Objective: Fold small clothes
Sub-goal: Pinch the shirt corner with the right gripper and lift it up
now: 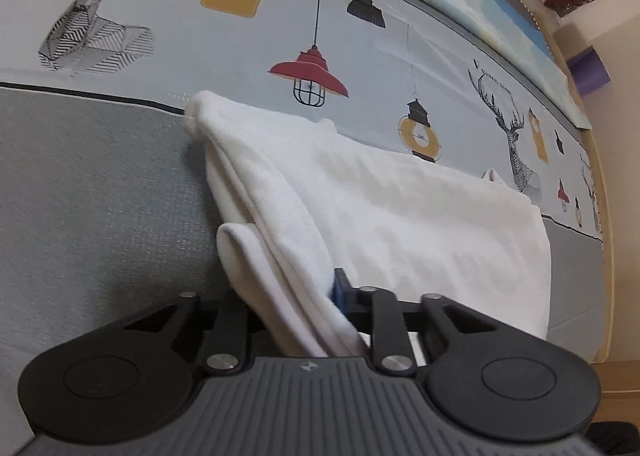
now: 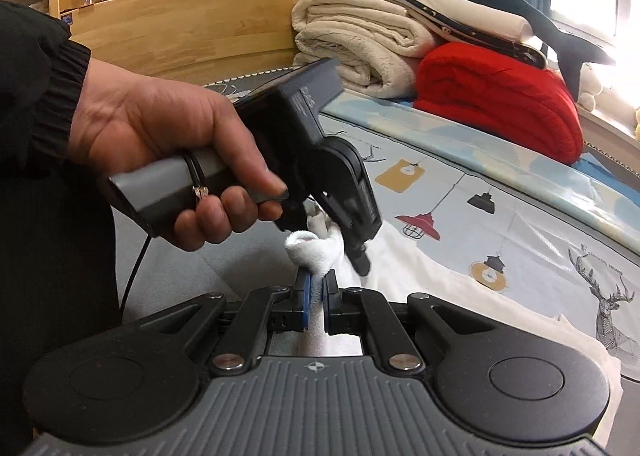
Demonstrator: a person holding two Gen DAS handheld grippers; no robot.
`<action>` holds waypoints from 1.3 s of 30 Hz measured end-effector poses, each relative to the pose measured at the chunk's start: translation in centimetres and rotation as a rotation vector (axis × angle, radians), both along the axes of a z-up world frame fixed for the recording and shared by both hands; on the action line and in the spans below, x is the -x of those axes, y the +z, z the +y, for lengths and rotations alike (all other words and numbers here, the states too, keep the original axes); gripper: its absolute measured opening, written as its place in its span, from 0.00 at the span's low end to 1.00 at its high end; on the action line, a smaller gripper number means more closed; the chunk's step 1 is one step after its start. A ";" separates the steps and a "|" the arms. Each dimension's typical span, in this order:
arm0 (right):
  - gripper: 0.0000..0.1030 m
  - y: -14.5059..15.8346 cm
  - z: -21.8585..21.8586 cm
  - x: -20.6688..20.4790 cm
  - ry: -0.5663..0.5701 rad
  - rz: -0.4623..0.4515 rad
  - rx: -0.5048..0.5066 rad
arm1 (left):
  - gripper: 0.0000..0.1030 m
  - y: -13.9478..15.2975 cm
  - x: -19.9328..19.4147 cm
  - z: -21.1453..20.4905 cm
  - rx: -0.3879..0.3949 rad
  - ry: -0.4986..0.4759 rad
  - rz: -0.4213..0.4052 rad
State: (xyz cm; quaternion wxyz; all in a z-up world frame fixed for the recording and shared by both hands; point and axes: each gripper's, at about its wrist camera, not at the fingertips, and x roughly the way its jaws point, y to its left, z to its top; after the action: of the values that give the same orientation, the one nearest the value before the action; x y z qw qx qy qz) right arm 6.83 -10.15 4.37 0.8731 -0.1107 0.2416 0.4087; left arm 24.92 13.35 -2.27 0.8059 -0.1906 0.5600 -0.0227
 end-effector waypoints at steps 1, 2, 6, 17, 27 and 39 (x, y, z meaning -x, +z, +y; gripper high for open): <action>0.05 0.0 0.3 0.1 0.006 0.001 0.000 | 0.18 0.2 0.4 0.3 -0.012 -0.002 -0.007; 0.05 0.1 0.7 0.2 0.014 0.002 -0.001 | 0.17 0.5 0.7 0.6 -0.019 0.001 -0.015; 0.05 0.5 2.9 0.6 0.073 -0.006 -0.017 | 0.16 2.1 2.5 2.2 -0.072 0.037 -0.060; 0.05 1.3 9.0 2.4 0.214 -0.027 -0.050 | 0.15 5.0 5.9 7.1 -0.102 0.141 -0.108; 0.05 0.9 5.0 0.9 0.083 -0.019 -0.047 | 0.15 5.3 3.0 0.9 -0.063 0.045 -0.191; 0.05 -1.7 -6.0 -1.1 -0.350 0.006 0.008 | 0.15 5.1 0.3 -13.2 0.077 -0.222 -0.341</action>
State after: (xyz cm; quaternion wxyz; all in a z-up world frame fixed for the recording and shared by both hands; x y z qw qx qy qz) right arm 7.88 -16.18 2.66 0.9298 -0.0692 0.2611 0.2498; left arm 24.59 0.16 2.82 0.8737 -0.1518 0.4319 -0.1646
